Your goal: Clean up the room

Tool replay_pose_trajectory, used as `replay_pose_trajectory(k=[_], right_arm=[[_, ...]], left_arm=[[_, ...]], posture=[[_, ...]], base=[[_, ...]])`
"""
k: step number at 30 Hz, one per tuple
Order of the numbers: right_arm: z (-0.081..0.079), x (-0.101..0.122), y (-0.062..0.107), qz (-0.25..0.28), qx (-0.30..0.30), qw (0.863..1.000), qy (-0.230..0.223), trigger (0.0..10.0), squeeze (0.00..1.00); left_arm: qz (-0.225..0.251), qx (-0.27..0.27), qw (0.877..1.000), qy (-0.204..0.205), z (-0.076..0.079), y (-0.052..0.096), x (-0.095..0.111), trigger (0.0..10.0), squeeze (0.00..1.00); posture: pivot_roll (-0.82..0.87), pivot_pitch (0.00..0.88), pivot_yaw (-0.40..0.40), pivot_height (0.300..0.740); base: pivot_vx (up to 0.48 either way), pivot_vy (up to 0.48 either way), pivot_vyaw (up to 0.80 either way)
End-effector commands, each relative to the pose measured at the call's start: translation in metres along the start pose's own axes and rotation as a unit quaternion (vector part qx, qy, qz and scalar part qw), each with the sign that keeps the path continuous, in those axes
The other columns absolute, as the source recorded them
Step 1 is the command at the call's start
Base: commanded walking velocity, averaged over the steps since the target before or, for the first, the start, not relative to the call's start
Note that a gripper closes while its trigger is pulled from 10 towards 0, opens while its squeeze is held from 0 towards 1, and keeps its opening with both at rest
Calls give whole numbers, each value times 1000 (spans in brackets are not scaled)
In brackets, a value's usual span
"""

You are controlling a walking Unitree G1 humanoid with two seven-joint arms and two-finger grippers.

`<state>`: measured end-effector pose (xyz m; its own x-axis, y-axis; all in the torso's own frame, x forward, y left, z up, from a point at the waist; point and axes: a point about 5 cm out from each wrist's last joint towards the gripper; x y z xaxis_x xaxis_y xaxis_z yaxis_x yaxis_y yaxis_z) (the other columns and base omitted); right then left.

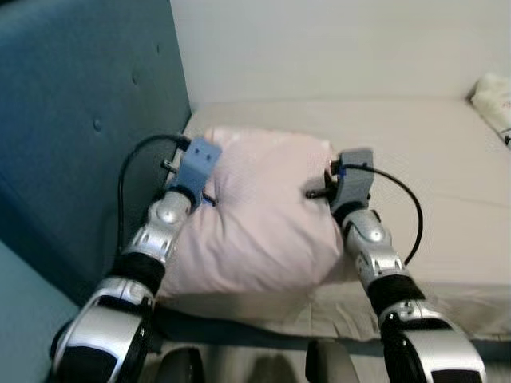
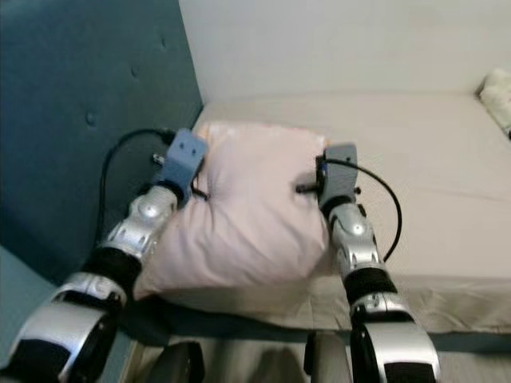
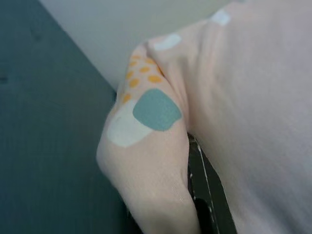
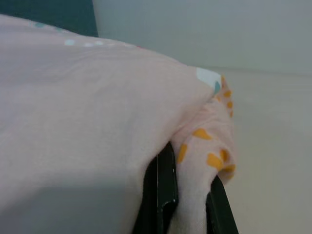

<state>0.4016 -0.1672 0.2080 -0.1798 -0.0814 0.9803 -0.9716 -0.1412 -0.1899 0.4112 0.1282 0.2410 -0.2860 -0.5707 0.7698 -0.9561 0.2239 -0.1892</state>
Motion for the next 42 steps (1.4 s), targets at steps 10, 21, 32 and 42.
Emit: replay_pose_trajectory(k=[10, 21, 32, 42], right_arm=[[-14, 47, -21, 80, 29, 996, 4, 10000, 0], [-23, -23, -5, -59, 23, 998, -30, 10000, 0], [-16, -64, 16, -127, -26, 991, -45, 10000, 0], [-17, -46, 6, -99, -33, 994, -38, 10000, 0]], left_arm=[[47, 117, 967, -221, -61, -16, 41, 10000, 0], [15, 103, 929, -354, -38, -12, 15, 10000, 0], [-23, 46, 937, -346, 10, -3, -12, 10000, 0], [11, 128, 933, -337, -18, -18, 25, 10000, 0]], posture=[[13, 233, 22, 583], [53, 265, 33, 583], [76, 294, 62, 583], [79, 285, 57, 583]], base=[[0, 0, 0], [0, 0, 0], [0, 0, 0], [0, 0, 0]])
Point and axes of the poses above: a point about 5 cm out from each wrist's last joint towards the gripper, its own y axis pointing back from the gripper into the wrist, its own x axis along the axis of the wrist's last joint, z = x × y, and after that the axes turned 10 degrees about -y, right-handed
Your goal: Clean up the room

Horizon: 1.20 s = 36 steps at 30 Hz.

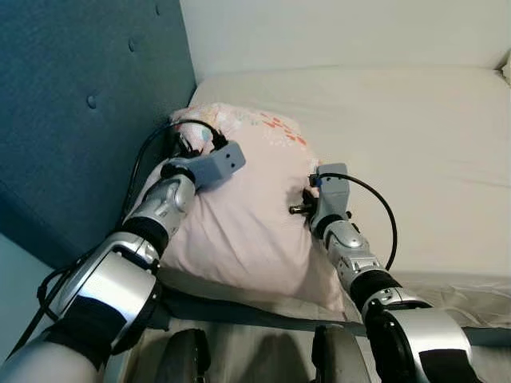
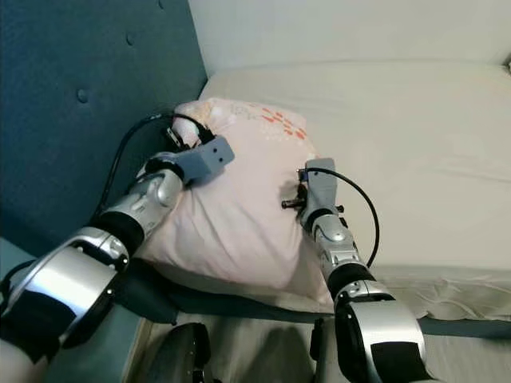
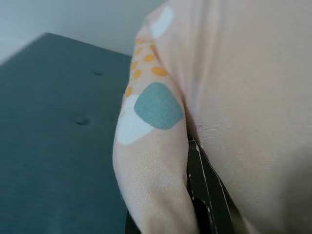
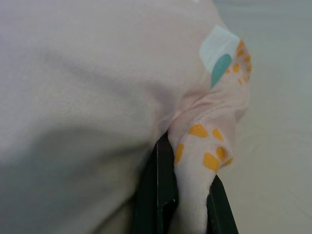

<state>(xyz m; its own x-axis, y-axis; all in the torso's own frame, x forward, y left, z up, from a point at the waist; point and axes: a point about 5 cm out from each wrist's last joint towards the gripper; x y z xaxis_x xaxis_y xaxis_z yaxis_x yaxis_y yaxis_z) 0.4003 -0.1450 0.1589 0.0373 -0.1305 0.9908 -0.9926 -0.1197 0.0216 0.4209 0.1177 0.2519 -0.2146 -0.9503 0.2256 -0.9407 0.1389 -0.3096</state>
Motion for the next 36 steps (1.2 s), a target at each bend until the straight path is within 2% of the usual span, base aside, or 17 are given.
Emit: replay_pose_trajectory(k=[1, 2, 3, 4, 7, 9, 14, 15, 16, 18, 20, 22, 31, 36], right_arm=[[-1, 14, -4, 19, -6, 1000, -2, 10000, 0], [-1, 14, -4, 19, -6, 1000, -2, 10000, 0], [-7, 35, -11, 46, 6, 999, -5, 10000, 0], [-7, 35, -11, 46, 6, 999, -5, 10000, 0], [-13, 56, -16, 67, 19, 998, -4, 10000, 0], [-16, 58, -17, 61, 27, 998, -10, 10000, 0], [-22, 50, -17, 36, 50, 998, -5, 10000, 0], [-26, 40, -16, 17, 64, 998, -4, 10000, 0], [-26, 40, -16, 17, 64, 998, -4, 10000, 0], [-27, 26, -13, -5, 68, 998, 2, 10000, 0], [-20, 8, -8, -26, 50, 998, 2, 10000, 0], [-14, -1, -4, -36, 35, 999, 1, 10000, 0], [-4, -3, -2, -35, 14, 999, -13, 10000, 0], [-4, 10, -6, -11, 14, 1000, -16, 10000, 0]], left_arm=[[-6, 82, 997, -9, -35, -11, 0, 10000, 0], [-6, 82, 997, -9, -35, -11, 0, 10000, 0], [-2, 131, 991, -20, -59, -18, 2, 10000, 0], [-2, 131, 991, -20, -59, -18, 2, 10000, 0], [-6, 161, 987, -24, -77, -21, 0, 10000, 0], [-10, 161, 986, -27, -78, -21, -2, 10000, 0], [-19, 148, 988, -30, -71, -18, -8, 10000, 0], [-25, 132, 990, -35, -62, -15, -13, 10000, 0], [-25, 132, 990, -35, -62, -15, -13, 10000, 0], [-35, 117, 992, -38, -51, -11, -18, 10000, 0], [-42, 100, 994, -31, -36, -7, -19, 10000, 0], [-49, 93, 994, -17, -28, -5, -18, 10000, 0], [-35, 90, 995, -3, -22, -5, -8, 10000, 0], [-22, 106, 994, -3, -28, -7, -2, 10000, 0]], posture=[[79, 283, 55, 583], [79, 283, 55, 583], [83, 282, 52, 583], [83, 282, 52, 583], [95, 281, 49, 583], [102, 281, 47, 583], [105, 281, 49, 583], [107, 284, 50, 583], [107, 284, 50, 583], [112, 287, 52, 583], [120, 288, 55, 583], [128, 291, 61, 583], [122, 294, 71, 583], [119, 289, 68, 583]], base=[[0, 0, 0], [0, 0, 0], [0, 0, 0], [0, 0, 0], [0, 0, 0], [0, 0, 0], [0, 0, 0], [0, 0, 0], [0, 0, 0], [0, 0, 0], [0, 0, 0], [0, 0, 0], [0, 0, 0], [0, 0, 0]])
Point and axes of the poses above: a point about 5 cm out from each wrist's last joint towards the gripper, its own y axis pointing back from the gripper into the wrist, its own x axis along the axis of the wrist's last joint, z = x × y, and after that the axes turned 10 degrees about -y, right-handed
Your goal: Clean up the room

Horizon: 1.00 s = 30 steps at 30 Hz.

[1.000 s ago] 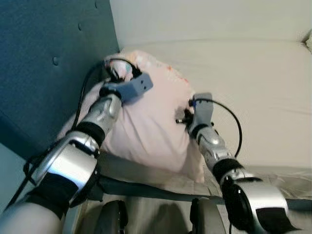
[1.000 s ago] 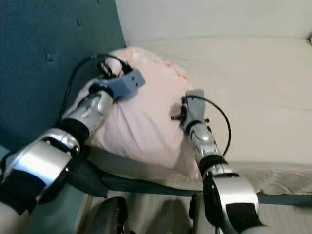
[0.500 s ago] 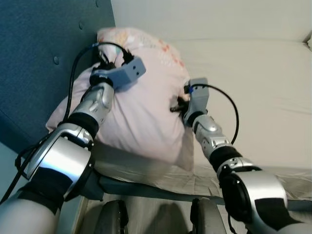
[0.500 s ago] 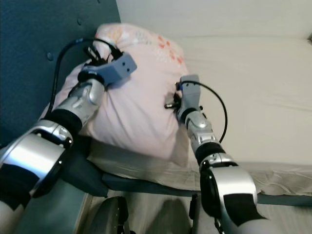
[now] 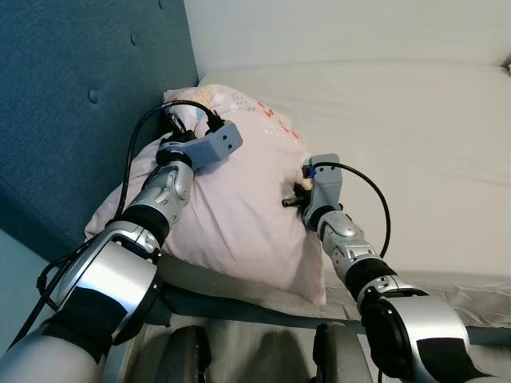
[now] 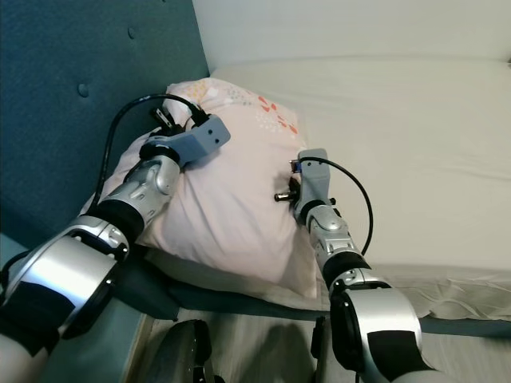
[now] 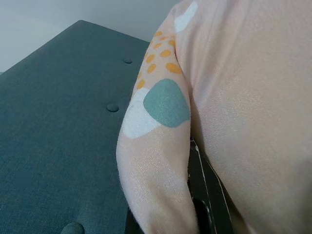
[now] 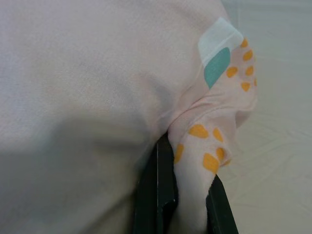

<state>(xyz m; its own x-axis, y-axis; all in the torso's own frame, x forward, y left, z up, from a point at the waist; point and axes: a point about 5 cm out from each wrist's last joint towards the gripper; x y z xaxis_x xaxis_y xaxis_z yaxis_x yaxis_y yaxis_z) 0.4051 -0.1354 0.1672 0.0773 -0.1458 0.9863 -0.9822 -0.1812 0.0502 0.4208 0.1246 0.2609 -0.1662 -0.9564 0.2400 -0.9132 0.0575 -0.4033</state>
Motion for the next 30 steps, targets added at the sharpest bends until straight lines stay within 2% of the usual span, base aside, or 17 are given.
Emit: replay_pose_trajectory(k=[1, 6, 12, 13, 16, 17, 21, 23, 24, 30], right_arm=[[5, 6, 0, 14, -13, 1000, -6, 10000, 0], [0, 19, -3, 37, 2, 999, -4, 10000, 0], [-3, 24, -5, 45, 7, 999, 1, 10000, 0], [-3, 24, -5, 47, 6, 999, 2, 10000, 71], [-3, 24, -4, 47, 5, 999, 1, 10000, 71], [-2, 24, -4, 49, 4, 999, -3, 10000, 1000], [1, 23, -4, 51, -4, 999, -4, 10000, 1000], [6, 21, -2, 49, -24, 998, 10, 10000, 1000], [14, 15, 1, 38, -59, 996, 50, 10000, 0], [29, 9, 6, 36, -108, 992, 60, 10000, 0]], left_arm=[[2, 52, 999, 1, -18, -8, 3, 10000, 0], [-10, 74, 997, 7, -25, -10, 0, 10000, 0], [-15, 84, 996, 11, -28, -10, -2, 10000, 0], [-13, 84, 996, 10, -28, -10, -2, 10000, 0], [-12, 83, 996, 10, -28, -10, -2, 10000, 0], [-12, 82, 996, 11, -28, -10, -1, 10000, 0], [-12, 80, 997, 15, -26, -10, 0, 10000, 0], [-12, 76, 997, 18, -23, -9, 2, 10000, 0], [-10, 69, 997, 21, -18, -7, 5, 10000, 0], [-12, 61, 998, 27, -14, -6, 7, 10000, 0]], posture=[[119, 289, 68, 583], [117, 286, 64, 583], [120, 285, 63, 583], [121, 280, 62, 583], [121, 280, 62, 583], [122, 280, 63, 583], [121, 279, 66, 583], [119, 279, 66, 583], [119, 278, 68, 583], [117, 275, 68, 583]], base=[[0, 0, 0], [0, 0, 0], [0, 0, 0], [0, 0, 0], [0, 0, 0], [0, 0, 0], [0, 0, 0], [0, 0, 0], [0, 0, 0], [0, 0, 0]])
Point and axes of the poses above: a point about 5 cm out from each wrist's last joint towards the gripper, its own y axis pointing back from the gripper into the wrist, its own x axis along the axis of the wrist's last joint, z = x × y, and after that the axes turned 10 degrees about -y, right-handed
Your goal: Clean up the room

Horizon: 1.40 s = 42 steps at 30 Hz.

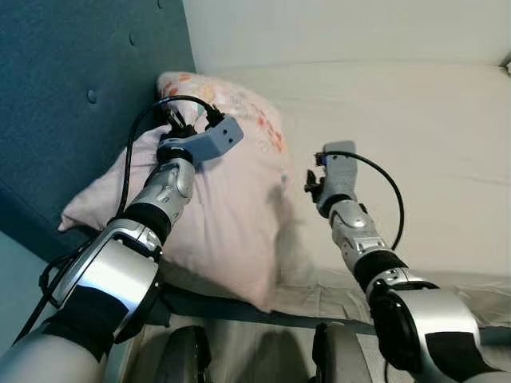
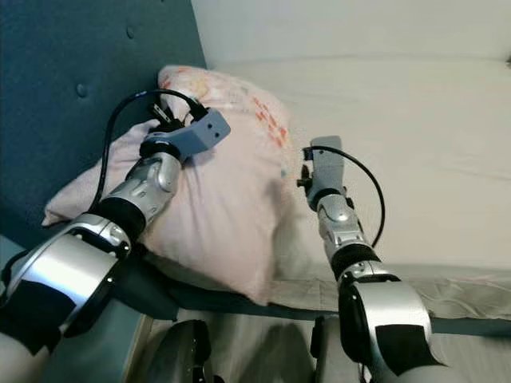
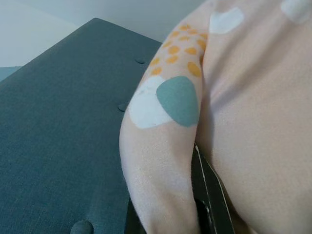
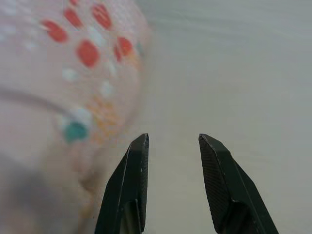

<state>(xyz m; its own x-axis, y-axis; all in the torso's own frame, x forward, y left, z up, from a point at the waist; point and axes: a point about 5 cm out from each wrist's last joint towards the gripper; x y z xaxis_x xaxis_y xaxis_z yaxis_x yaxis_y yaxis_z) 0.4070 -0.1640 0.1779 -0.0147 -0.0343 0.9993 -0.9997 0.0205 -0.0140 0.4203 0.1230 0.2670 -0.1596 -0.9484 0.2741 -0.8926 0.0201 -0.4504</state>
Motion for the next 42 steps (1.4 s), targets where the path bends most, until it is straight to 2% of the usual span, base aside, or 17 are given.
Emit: replay_pose_trajectory(k=[1, 4, 8, 12, 16, 17, 18, 19, 21, 32, 33, 34, 35, 36, 39, 40, 42], right_arm=[[2, -6, 2, -6, -9, 1000, 2, 10000, 0], [4, -6, 2, -6, -13, 1000, 2, 10000, 0], [0, -12, 4, -11, -6, 999, -40, 10000, 0], [-19, -28, 10, -39, 39, 997, -51, 10000, 0], [-23, -36, 14, -39, 40, 996, -66, 10000, 0], [-24, -38, 15, -39, 38, 996, -68, 10000, 0], [-24, -38, 15, -39, 38, 996, -68, 10000, 0], [-25, -40, 16, -37, 37, 996, -66, 10000, 0], [-24, -41, 17, -33, 30, 997, -66, 10000, 0], [-21, -39, 16, -28, 21, 997, -65, 10000, 0], [-20, -37, 16, -23, 18, 997, -68, 10000, 0], [-19, -35, 15, -18, 14, 997, -73, 10000, 0], [-17, -33, 15, -12, 11, 997, -78, 10000, 0], [-17, -33, 15, -12, 11, 997, -78, 10000, 0], [-7, -29, 16, 11, 2, 995, -99, 10000, 0], [-7, -29, 16, 11, 2, 995, -99, 10000, 0], [-2, -31, 17, 14, 0, 994, -106, 10000, 0]], left_arm=[[-2, 30, 999, 12, -9, -5, 4, 10000, 0], [-4, 28, 999, 15, -9, -5, 4, 10000, 0], [-20, 7, 999, 27, -3, -2, 0, 10000, 0], [-60, -37, 996, 62, 8, 5, -13, 10000, 0], [-86, -60, 991, 83, 15, 10, -22, 10000, 0], [-91, -65, 989, 98, 16, 10, -24, 10000, 635], [-91, -65, 989, 98, 16, 10, -24, 10000, 635], [-94, -69, 986, 117, 17, 11, -24, 10000, 1000], [-92, -66, 983, 145, 15, 10, -23, 10000, 1000], [-74, -60, 974, 206, 6, 2, -12, 10000, 1000], [-72, -56, 969, 228, 1, -1, -11, 10000, 616], [-69, -53, 964, 253, -4, -4, -11, 10000, 0], [-64, -47, 957, 278, -11, -7, -11, 10000, 0], [-64, -47, 957, 278, -11, -7, -11, 10000, 0], [-30, -25, 929, 367, -35, -15, -17, 10000, 0], [-30, -25, 929, 367, -35, -15, -17, 10000, 0], [15, -47, 906, 421, -42, -15, -17, 10000, 0]], posture=[[117, 275, 68, 583], [114, 276, 65, 583], [107, 278, 62, 583], [105, 282, 61, 583], [101, 282, 60, 583], [101, 283, 60, 583], [101, 283, 60, 583], [102, 283, 59, 583], [101, 282, 59, 583], [95, 268, 46, 583], [89, 266, 43, 583], [85, 266, 40, 583], [85, 266, 40, 583], [85, 266, 40, 583], [78, 268, 39, 583], [78, 268, 39, 583], [73, 266, 36, 583]], base=[[0, 0, 0], [0, 0, 0], [0, 0, 0], [0, 0, 0], [0, 0, 0], [0, 0, 0], [0, 0, 0], [0, 0, 0], [0, 0, 0], [0, 0, 0], [0, 0, 0], [0, 0, 0], [0, 0, 0], [0, 0, 0], [0, 0, 0], [0, 0, 0], [0, 0, 0]])
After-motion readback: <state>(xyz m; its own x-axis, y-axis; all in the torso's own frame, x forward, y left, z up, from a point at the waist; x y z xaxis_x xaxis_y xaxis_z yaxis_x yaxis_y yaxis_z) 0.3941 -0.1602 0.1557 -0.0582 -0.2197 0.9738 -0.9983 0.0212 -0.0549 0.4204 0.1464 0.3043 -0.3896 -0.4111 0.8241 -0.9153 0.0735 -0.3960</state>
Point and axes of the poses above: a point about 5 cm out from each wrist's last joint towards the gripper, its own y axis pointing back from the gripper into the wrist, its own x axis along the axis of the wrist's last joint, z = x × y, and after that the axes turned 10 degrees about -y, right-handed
